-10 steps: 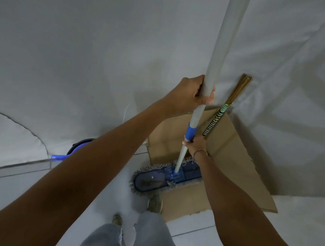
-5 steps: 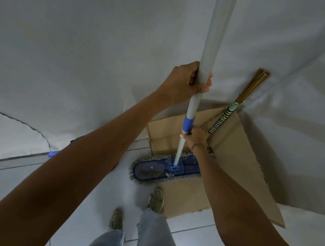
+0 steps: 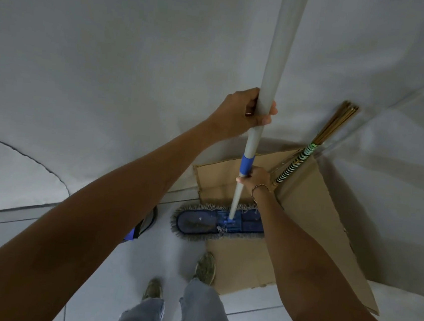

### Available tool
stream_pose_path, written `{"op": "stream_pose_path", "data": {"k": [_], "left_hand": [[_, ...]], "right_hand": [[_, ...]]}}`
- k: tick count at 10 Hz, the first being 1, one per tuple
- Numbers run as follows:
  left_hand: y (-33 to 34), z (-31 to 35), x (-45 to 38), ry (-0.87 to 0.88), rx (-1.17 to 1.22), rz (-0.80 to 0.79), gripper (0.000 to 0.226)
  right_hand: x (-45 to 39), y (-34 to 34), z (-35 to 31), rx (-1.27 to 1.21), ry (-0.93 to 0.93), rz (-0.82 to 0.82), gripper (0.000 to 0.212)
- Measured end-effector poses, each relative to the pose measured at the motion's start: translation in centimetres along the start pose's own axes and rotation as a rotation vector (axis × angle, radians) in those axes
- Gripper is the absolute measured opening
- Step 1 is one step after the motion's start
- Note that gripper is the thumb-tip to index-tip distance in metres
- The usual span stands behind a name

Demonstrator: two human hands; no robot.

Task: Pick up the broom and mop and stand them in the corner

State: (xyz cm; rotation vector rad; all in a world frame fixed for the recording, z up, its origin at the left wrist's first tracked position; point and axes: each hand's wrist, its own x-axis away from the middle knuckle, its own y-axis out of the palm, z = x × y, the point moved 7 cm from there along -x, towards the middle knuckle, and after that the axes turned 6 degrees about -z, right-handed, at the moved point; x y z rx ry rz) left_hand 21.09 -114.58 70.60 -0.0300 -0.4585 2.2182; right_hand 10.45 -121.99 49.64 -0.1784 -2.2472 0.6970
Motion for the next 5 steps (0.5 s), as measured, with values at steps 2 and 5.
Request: {"op": "stream_pose_path", "data": {"k": [2, 5], "left_hand": [[-0.1, -0.8, -1.3, -0.105, -0.016, -0.007, 0.035], [1.2, -0.9, 0.5, -0.160, -0.038, -0.012, 0.048]], "right_hand": [[-0.8, -0.6, 0.0, -0.029, -0.031, -0.036, 0.031], [1.2, -1.4, -0.7, -0.110, -0.057, -0.031, 0.027]]}}
